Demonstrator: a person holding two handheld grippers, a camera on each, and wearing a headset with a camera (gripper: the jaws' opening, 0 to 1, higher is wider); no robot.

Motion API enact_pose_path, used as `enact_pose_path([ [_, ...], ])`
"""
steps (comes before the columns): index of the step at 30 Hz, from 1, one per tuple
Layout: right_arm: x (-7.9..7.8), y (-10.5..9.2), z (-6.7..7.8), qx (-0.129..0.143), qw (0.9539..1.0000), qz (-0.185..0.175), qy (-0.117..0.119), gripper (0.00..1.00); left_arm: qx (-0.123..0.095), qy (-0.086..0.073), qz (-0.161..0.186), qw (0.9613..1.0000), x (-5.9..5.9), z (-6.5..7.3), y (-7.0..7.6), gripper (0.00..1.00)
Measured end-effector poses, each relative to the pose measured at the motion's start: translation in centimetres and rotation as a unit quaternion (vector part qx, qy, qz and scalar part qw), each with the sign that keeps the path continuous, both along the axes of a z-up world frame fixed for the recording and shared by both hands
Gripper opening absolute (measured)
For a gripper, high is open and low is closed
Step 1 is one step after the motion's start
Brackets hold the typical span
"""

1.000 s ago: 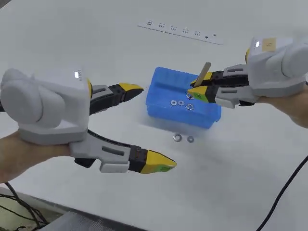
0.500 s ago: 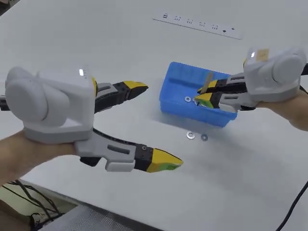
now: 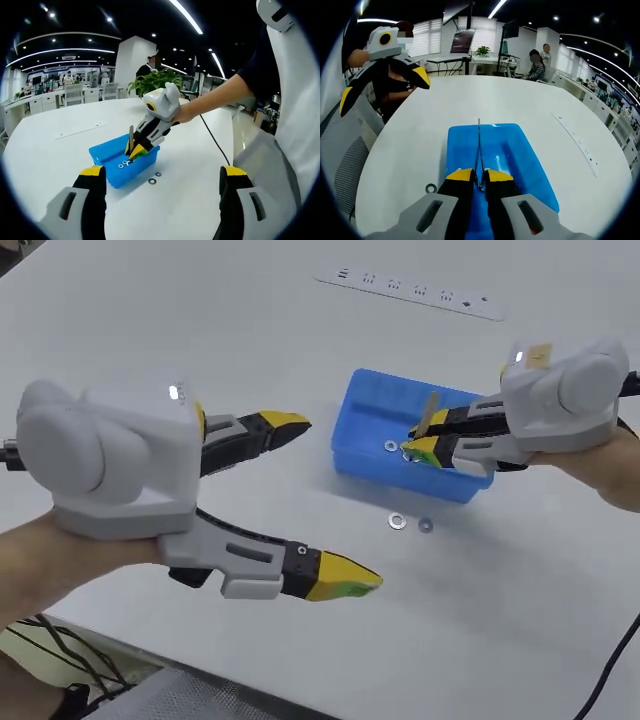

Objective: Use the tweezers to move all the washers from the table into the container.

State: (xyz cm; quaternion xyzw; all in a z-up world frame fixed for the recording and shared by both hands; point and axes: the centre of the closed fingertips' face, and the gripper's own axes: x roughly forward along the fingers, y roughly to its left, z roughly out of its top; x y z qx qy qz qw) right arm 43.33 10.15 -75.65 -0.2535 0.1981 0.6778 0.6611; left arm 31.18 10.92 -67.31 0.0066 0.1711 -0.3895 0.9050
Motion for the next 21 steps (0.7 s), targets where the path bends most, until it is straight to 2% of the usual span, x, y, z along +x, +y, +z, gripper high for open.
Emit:
enact_pose_path([
  [4,0.1,-0.2,0.0,0.000,1.0000,-0.001,-0.003,0.10,-0.002,0.002,-0.001,1.0000,0.0,0.0,-0.2,0.99],
  [9,0.4,-0.4,0.9,0.008,0.9999,-0.008,-0.009,0.09,0.000,0.001,-0.002,1.0000,0.2,0.0,-0.4,0.99],
  [10,0.5,-0.4,1.2,0.009,0.9998,-0.008,-0.014,0.09,0.004,-0.006,0.004,1.0000,0.5,0.1,-0.3,0.99],
  [11,0.5,-0.4,1.4,0.010,0.9998,-0.009,-0.016,0.08,0.029,-0.026,0.020,0.9990,1.2,0.2,0.4,0.99],
  [12,0.5,-0.5,1.7,0.012,0.9997,-0.011,-0.016,0.08,0.051,-0.036,0.027,0.9977,1.6,0.3,0.8,0.98],
  [14,0.4,-0.5,2.2,0.015,0.9997,-0.014,-0.012,0.08,0.040,-0.050,0.047,0.9968,2.6,1.1,1.1,0.95],
  [16,0.0,-0.5,2.7,0.018,0.9997,-0.013,-0.010,0.08,0.016,-0.048,0.050,0.9974,3.2,1.7,1.1,0.94],
  [17,-0.2,-0.5,2.9,0.018,0.9996,-0.009,-0.019,0.08,0.015,-0.054,0.054,0.9970,3.8,2.0,1.3,0.93],
  [18,-0.3,-0.5,3.1,0.015,0.9996,-0.009,-0.023,0.08,0.019,-0.057,0.054,0.9968,4.2,2.2,1.2,0.92],
  [20,-0.4,-0.5,3.4,0.015,0.9995,-0.006,-0.027,0.08,0.053,-0.083,0.062,0.9931,5.7,2.7,1.6,0.90],
  [21,-0.4,-0.6,3.5,0.016,0.9995,-0.006,-0.028,0.08,0.068,-0.088,0.058,0.9921,6.3,2.8,1.5,0.88],
])
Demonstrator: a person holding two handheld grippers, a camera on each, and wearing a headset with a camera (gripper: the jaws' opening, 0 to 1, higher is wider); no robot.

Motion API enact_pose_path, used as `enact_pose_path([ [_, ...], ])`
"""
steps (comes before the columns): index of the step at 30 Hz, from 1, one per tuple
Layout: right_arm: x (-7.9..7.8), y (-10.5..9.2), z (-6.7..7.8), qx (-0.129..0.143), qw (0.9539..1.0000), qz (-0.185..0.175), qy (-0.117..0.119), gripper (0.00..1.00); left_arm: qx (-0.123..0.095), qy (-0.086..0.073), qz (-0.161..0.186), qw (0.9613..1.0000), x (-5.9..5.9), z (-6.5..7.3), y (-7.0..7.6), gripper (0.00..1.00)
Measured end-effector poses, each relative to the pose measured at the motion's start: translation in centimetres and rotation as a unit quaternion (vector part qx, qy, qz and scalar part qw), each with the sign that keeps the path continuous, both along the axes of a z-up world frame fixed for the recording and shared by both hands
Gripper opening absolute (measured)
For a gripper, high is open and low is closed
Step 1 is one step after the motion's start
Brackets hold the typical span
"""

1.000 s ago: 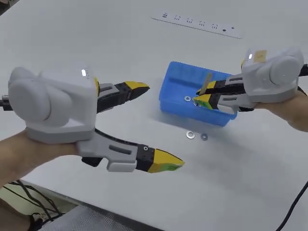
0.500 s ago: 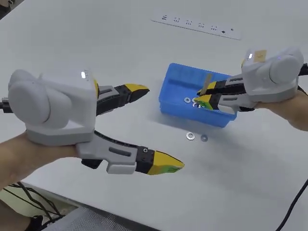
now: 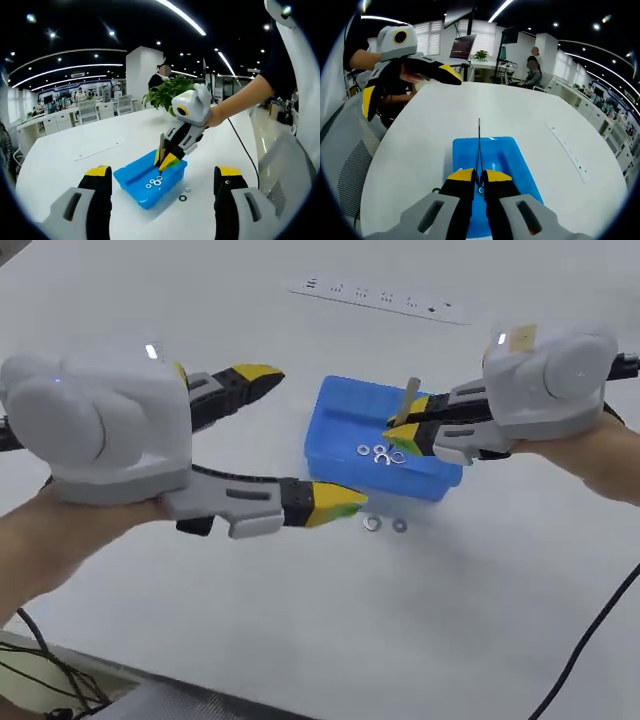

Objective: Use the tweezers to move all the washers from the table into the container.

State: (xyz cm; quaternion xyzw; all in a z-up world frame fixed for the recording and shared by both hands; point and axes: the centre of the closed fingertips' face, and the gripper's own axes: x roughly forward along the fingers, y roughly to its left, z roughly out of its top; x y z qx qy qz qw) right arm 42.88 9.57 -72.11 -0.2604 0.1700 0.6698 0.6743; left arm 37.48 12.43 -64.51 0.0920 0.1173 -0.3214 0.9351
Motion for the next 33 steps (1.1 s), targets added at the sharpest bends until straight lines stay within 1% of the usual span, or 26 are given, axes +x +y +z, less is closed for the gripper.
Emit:
enact_pose_path([
  [1,0.0,0.0,0.1,0.001,1.0000,0.000,-0.002,0.08,-0.003,0.002,-0.002,1.0000,0.4,0.1,-0.3,0.87],
  [2,0.0,-0.1,0.3,0.001,1.0000,-0.001,-0.005,0.08,-0.009,0.002,-0.005,0.9999,1.1,0.4,-0.6,0.83],
  [4,-0.1,-0.1,0.5,0.003,1.0000,-0.001,-0.005,0.08,-0.010,-0.004,-0.018,0.9998,2.0,0.8,-1.2,0.75],
  [5,-0.2,-0.2,0.6,0.004,1.0000,0.001,-0.004,0.08,-0.004,-0.007,-0.024,0.9997,2.6,0.9,-1.6,0.69],
  [6,-0.4,-0.2,0.7,0.005,1.0000,0.005,-0.003,0.08,-0.002,-0.009,-0.027,0.9996,2.8,0.9,-1.7,0.65],
  [7,-0.8,-0.2,0.8,0.005,0.9999,0.011,-0.004,0.08,0.007,-0.020,-0.041,0.9989,3.3,1.1,-2.3,0.60],
  [8,-0.9,-0.2,0.9,0.004,0.9999,0.015,-0.005,0.08,0.006,-0.014,-0.049,0.9987,3.5,1.0,-2.6,0.53],
  [9,-1.2,-0.2,1.0,0.003,0.9998,0.019,-0.006,0.08,-0.004,-0.007,-0.067,0.9977,3.6,1.1,-3.4,0.50],
  [10,-1.3,-0.2,1.1,0.003,0.9997,0.021,-0.007,0.08,-0.003,-0.012,-0.069,0.9976,3.9,1.3,-3.6,0.47],
  [12,-1.5,-0.3,1.2,0.002,0.9996,0.026,-0.010,0.08,-0.004,-0.005,-0.090,0.9959,4.1,1.2,-4.4,0.45],
  [13,-1.5,-0.3,1.2,0.001,0.9995,0.029,-0.012,0.08,0.005,-0.006,-0.099,0.9950,4.2,1.1,-4.7,0.43],
  [14,-1.6,-0.3,1.3,0.001,0.9995,0.030,-0.012,0.08,0.018,-0.005,-0.111,0.9937,4.2,0.9,-4.9,0.40],
  [15,-1.7,-0.3,1.3,-0.001,0.9993,0.035,-0.014,0.08,0.037,0.001,-0.127,0.9912,4.1,0.5,-5.2,0.36],
  [16,-1.7,-0.3,1.3,-0.003,0.9991,0.038,-0.017,0.08,0.045,-0.002,-0.133,0.9900,4.1,0.4,-5.3,0.32],
  [17,-1.8,-0.3,1.3,-0.006,0.9989,0.042,-0.019,0.08,0.041,0.000,-0.140,0.9894,4.1,0.6,-5.6,0.29],
  [19,-1.9,-0.3,1.3,-0.009,0.9986,0.047,-0.023,0.08,0.038,0.002,-0.151,0.9878,4.0,0.7,-6.0,0.28],
  [21,-2.1,-0.2,1.3,-0.011,0.9983,0.051,-0.026,0.08,0.045,0.001,-0.161,0.9860,4.0,0.8,-6.0,0.25],
  [23,-2.1,0.0,1.4,-0.012,0.9980,0.054,-0.029,0.08,0.038,0.003,-0.167,0.9852,4.0,1.1,-6.1,0.22],
  [25,-2.2,0.1,1.4,-0.013,0.9978,0.057,-0.030,0.08,0.035,0.005,-0.176,0.9838,3.9,1.3,-6.2,0.15],
  [26,-2.1,0.2,1.4,-0.013,0.9978,0.057,-0.031,0.08,0.037,0.007,-0.185,0.9820,3.7,1.3,-6.3,0.12],
  [27,-2.1,0.3,1.5,-0.012,0.9978,0.057,-0.030,0.08,0.041,0.005,-0.191,0.9807,3.5,1.3,-6.4,0.08],
  [28,-2.0,0.3,1.6,-0.012,0.9979,0.057,-0.030,0.08,0.045,0.002,-0.195,0.9797,3.4,1.3,-6.4,0.07],
  [29,-2.0,0.4,1.6,-0.011,0.9977,0.058,-0.032,0.08,0.045,0.002,-0.195,0.9798,3.4,1.4,-6.3,0.07],
  [30,-2.0,0.4,1.6,-0.012,0.9976,0.060,-0.033,0.08,0.044,0.005,-0.199,0.9790,3.2,1.4,-6.4,0.07],
  [31,-2.0,0.4,1.6,-0.012,0.9974,0.063,-0.033,0.08,0.045,0.004,-0.199,0.9789,3.2,1.4,-6.3,0.07],
  [33,-2.2,0.5,1.5,-0.015,0.9970,0.068,-0.035,0.08,0.047,0.006,-0.206,0.9774,3.0,1.3,-6.3,0.06],
])
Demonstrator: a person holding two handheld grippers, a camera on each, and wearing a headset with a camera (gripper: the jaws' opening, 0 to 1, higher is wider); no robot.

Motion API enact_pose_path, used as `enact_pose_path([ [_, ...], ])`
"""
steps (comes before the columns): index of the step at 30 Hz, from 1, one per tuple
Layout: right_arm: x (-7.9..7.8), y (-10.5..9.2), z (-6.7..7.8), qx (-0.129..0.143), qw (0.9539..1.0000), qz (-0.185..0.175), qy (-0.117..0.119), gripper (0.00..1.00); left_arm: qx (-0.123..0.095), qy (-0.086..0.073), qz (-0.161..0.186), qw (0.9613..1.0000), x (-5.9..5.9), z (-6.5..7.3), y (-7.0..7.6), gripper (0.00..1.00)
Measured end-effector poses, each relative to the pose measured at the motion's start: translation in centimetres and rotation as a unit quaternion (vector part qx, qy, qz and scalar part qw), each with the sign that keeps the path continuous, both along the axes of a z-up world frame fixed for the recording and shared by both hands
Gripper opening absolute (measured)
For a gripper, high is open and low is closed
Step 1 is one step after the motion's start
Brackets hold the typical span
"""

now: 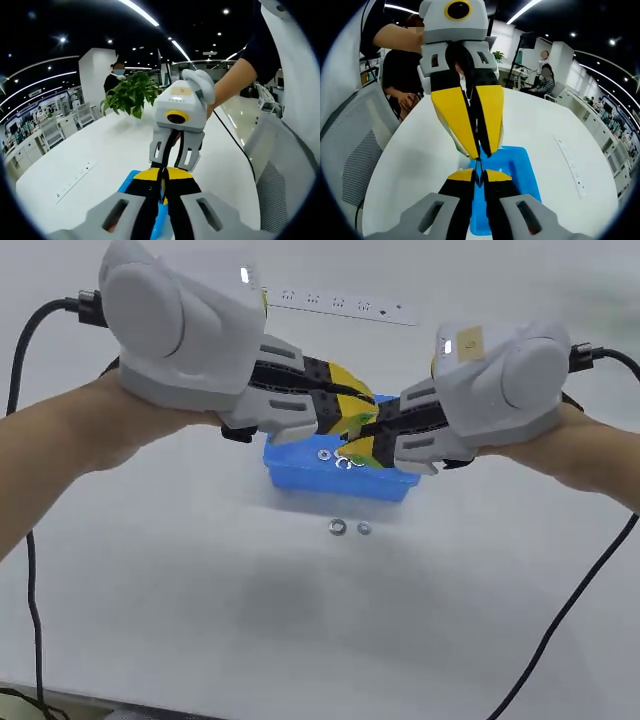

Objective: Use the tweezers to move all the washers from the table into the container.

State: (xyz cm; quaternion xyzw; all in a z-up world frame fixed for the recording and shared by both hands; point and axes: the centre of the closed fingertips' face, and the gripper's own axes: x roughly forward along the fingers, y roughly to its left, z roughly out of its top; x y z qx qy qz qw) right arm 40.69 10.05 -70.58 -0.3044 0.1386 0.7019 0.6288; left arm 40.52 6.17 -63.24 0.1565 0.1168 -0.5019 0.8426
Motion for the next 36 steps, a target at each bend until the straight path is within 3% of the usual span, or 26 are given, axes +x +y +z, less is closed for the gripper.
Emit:
enact_pose_path([
  [4,0.0,0.1,0.0,-0.002,1.0000,0.001,-0.006,0.09,0.014,-0.020,-0.004,0.9997,0.0,-0.1,0.0,0.05],
  [7,0.2,0.2,0.0,-0.002,0.9999,0.002,-0.013,0.09,0.014,-0.024,-0.005,0.9996,0.1,0.0,-0.1,0.04],
  [16,0.6,0.1,0.2,0.004,0.9997,-0.024,-0.009,0.12,0.009,-0.026,0.006,0.9996,0.6,0.1,-0.1,0.04],
  [17,0.5,0.1,0.3,0.007,0.9994,-0.033,0.008,0.13,0.008,-0.026,0.007,0.9996,0.6,0.1,-0.1,0.04],
  [24,0.4,-0.1,0.6,0.024,0.9980,-0.049,0.031,0.19,0.006,-0.032,0.017,0.9993,0.7,0.5,0.2,0.04],
  [31,0.5,-1.4,-0.2,0.005,0.9978,-0.063,0.019,0.24,0.001,-0.041,0.030,0.9987,0.7,1.3,0.9,0.04],
  [36,0.2,-2.3,0.3,0.024,0.9966,-0.077,0.020,0.33,-0.012,-0.046,0.032,0.9984,-0.1,2.0,1.5,0.04],
])
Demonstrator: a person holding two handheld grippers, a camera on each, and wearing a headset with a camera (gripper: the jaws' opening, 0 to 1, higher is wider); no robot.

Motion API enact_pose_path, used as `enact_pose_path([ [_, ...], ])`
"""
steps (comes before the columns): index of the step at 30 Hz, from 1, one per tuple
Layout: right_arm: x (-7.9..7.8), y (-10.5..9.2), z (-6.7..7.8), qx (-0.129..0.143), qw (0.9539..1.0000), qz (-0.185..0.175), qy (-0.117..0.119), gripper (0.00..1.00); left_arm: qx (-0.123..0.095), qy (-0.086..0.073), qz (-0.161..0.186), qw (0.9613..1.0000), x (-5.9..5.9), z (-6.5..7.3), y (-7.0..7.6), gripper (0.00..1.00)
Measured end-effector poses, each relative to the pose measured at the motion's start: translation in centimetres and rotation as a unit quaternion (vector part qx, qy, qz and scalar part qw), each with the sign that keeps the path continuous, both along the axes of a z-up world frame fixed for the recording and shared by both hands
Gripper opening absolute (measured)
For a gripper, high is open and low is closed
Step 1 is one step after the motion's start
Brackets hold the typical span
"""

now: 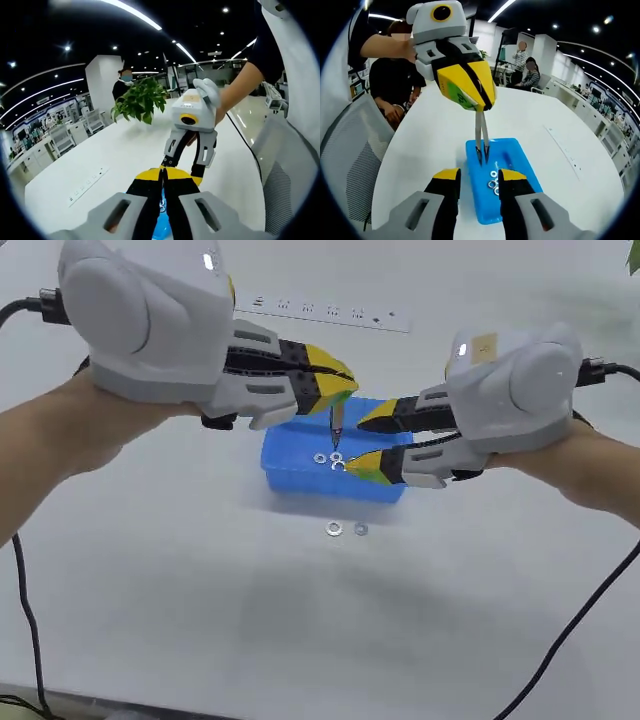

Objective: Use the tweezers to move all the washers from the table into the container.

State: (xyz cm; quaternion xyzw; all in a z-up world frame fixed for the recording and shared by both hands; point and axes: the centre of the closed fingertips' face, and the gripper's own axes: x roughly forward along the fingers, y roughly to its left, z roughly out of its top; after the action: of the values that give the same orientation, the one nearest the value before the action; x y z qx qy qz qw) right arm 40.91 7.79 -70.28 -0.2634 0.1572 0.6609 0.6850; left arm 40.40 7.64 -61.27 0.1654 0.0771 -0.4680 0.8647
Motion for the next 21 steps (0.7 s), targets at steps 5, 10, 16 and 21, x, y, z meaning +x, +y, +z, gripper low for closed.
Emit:
enact_pose_path([
  [5,-1.0,-1.2,0.8,0.013,0.9999,-0.008,-0.002,0.42,-0.018,-0.001,0.011,0.9998,-0.7,0.6,0.6,0.04],
  [10,-2.0,-2.6,1.1,0.027,0.9992,-0.029,0.008,0.49,-0.017,0.003,0.021,0.9996,-1.7,0.4,1.0,0.04],
  [16,-4.1,-4.8,0.2,0.024,0.9981,-0.048,0.029,0.56,-0.029,-0.005,0.024,0.9993,-3.0,0.5,0.5,0.04],
  [21,-4.8,-6.2,-1.2,0.002,0.9977,-0.063,0.027,0.65,-0.030,-0.009,0.027,0.9991,-4.0,0.0,0.1,0.04],
])
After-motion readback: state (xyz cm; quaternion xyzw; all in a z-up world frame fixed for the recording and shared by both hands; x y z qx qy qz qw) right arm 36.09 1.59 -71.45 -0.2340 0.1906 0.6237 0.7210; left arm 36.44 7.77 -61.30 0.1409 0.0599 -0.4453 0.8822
